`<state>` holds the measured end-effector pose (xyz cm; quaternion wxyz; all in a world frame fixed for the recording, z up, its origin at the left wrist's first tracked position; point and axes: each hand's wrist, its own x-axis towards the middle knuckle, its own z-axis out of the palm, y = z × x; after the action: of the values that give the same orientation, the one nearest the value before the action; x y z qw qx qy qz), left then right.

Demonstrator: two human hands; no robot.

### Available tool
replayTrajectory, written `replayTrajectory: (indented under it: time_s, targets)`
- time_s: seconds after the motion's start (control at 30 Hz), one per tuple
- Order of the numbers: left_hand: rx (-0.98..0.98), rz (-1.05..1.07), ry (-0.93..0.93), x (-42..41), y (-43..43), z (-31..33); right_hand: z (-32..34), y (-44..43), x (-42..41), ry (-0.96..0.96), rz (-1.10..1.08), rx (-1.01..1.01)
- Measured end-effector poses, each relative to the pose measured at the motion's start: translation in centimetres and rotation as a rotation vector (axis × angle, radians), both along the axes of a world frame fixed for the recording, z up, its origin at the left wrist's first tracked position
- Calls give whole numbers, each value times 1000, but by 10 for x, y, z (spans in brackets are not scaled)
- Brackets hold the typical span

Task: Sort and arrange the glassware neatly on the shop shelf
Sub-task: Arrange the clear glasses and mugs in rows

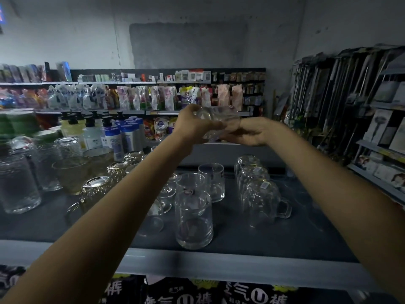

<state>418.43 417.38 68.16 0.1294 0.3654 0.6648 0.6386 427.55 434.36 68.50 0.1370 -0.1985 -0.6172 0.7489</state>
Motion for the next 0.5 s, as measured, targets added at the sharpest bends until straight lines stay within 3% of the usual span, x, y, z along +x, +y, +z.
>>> replayTrajectory:
  time_s: [0.13,0.27,0.4,0.5]
  targets:
    - [-47,28,48,-3,-5,16,-11,7,-1,-15,-57,-6]
    - [-219,76,279,-16,-10,34,-22,1,3,-242,-72,535]
    - [-431,-2,390,-29,-4,40,-30,-25,-1,-394,134,1051]
    - [-567,-41,435,-30,4,38,-40,-43,-4,-485,217,1275]
